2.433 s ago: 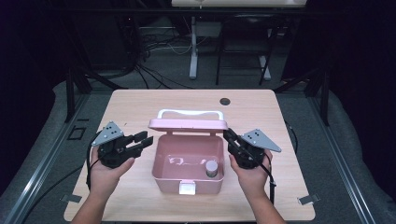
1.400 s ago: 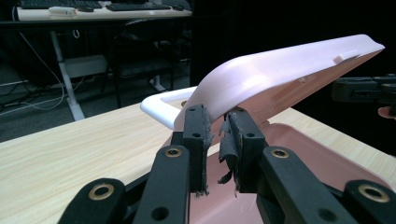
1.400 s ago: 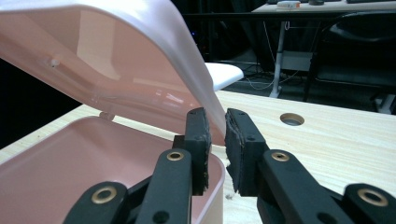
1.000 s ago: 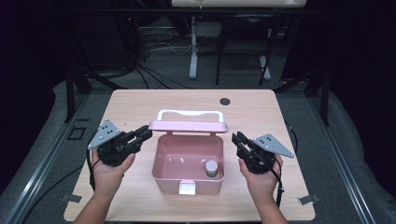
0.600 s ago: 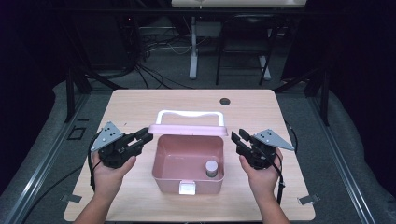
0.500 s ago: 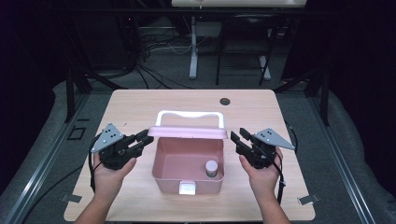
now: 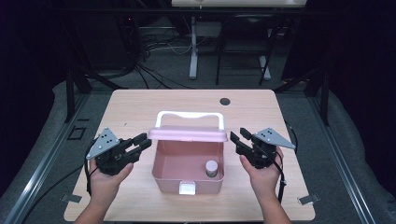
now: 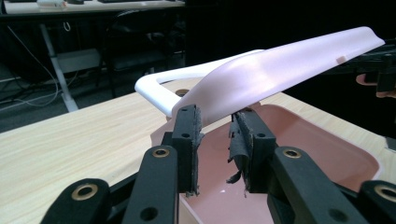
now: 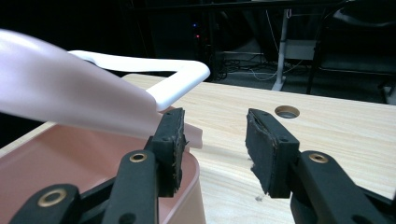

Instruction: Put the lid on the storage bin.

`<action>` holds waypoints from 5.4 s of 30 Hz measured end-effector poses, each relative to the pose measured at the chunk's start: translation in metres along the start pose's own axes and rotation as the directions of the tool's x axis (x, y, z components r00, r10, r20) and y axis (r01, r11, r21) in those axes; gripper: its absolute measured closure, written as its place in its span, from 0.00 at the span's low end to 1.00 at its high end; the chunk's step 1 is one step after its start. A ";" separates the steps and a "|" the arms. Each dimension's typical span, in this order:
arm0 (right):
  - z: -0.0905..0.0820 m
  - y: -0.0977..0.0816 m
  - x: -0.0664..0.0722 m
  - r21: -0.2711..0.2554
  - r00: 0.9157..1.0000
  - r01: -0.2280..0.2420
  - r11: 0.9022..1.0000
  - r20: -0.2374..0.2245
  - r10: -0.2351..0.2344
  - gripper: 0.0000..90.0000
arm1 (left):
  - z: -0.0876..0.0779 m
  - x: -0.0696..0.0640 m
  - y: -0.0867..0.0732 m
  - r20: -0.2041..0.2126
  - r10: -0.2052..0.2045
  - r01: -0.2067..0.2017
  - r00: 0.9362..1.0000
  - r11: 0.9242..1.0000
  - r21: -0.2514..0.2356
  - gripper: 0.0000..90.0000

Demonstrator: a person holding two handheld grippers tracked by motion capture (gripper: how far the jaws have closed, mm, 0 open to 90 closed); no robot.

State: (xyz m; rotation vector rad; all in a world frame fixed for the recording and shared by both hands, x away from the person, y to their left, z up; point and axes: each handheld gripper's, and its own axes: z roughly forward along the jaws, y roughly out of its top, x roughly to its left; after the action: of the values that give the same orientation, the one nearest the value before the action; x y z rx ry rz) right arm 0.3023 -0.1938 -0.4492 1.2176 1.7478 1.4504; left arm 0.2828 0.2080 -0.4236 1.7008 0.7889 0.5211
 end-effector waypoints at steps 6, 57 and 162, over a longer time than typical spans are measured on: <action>0.000 0.000 0.001 0.002 1.000 0.012 1.000 0.004 -0.012 0.63 | -0.002 -0.002 -0.004 0.007 0.005 -0.005 1.000 1.000 0.004 0.79; 0.001 -0.003 -0.003 0.004 1.000 0.002 1.000 0.007 -0.002 0.60 | -0.016 -0.013 -0.038 0.064 0.014 -0.016 0.998 0.999 0.037 0.84; 0.007 -0.010 -0.001 0.020 1.000 -0.007 1.000 -0.002 0.007 0.57 | -0.015 -0.016 -0.085 0.093 -0.026 0.009 0.995 0.985 0.175 0.86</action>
State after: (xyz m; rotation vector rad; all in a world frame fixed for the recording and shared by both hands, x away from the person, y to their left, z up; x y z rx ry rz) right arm 0.3054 -0.1915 -0.4601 1.2339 1.7655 1.4416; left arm 0.2411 0.2183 -0.5001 1.8638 0.7992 0.3643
